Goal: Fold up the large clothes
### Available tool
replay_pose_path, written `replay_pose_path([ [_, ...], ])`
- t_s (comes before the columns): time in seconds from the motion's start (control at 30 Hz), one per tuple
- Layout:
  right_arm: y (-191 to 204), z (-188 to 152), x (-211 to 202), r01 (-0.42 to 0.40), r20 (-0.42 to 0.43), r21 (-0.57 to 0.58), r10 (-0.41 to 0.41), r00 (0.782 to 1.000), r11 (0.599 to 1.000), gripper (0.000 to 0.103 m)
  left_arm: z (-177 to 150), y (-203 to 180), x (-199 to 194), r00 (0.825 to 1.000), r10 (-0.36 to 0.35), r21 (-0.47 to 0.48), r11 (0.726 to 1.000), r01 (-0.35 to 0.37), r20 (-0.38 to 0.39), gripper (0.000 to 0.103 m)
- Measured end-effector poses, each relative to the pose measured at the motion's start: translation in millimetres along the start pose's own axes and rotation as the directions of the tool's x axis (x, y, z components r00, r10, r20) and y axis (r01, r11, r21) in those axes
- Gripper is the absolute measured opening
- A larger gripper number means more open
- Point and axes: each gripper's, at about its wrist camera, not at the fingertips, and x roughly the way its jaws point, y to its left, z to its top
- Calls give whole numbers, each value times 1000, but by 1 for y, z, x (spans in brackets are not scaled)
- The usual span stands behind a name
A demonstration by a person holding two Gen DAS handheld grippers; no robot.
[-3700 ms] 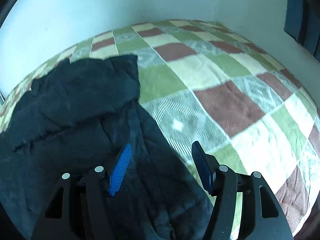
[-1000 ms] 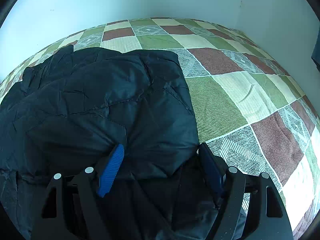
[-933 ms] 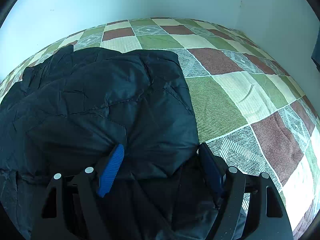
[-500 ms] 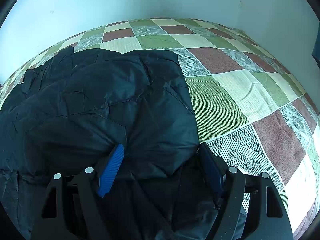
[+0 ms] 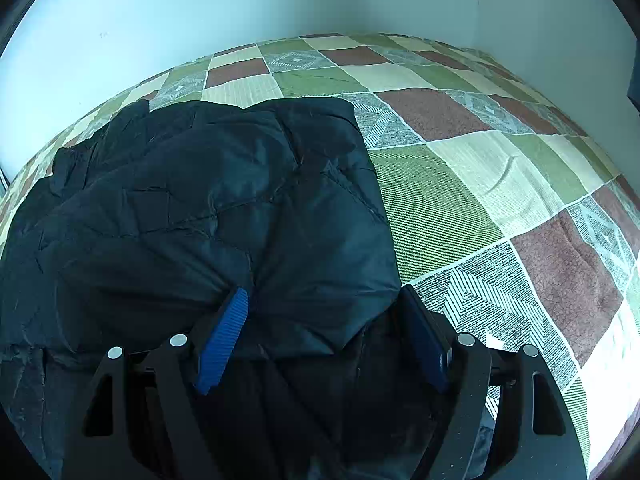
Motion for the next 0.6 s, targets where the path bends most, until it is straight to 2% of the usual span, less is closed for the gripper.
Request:
replay_pose_path([
  [0.2,-1,-1,0,-22,0,17,22,1000,1000,76,-5,-59,57,995,-43,52,998,48,-85,7],
  [0.6,-3,-1,1,-42,1,29,42,999,999,76,-16,-144,119,976,-118,135,980,143,-181,6],
])
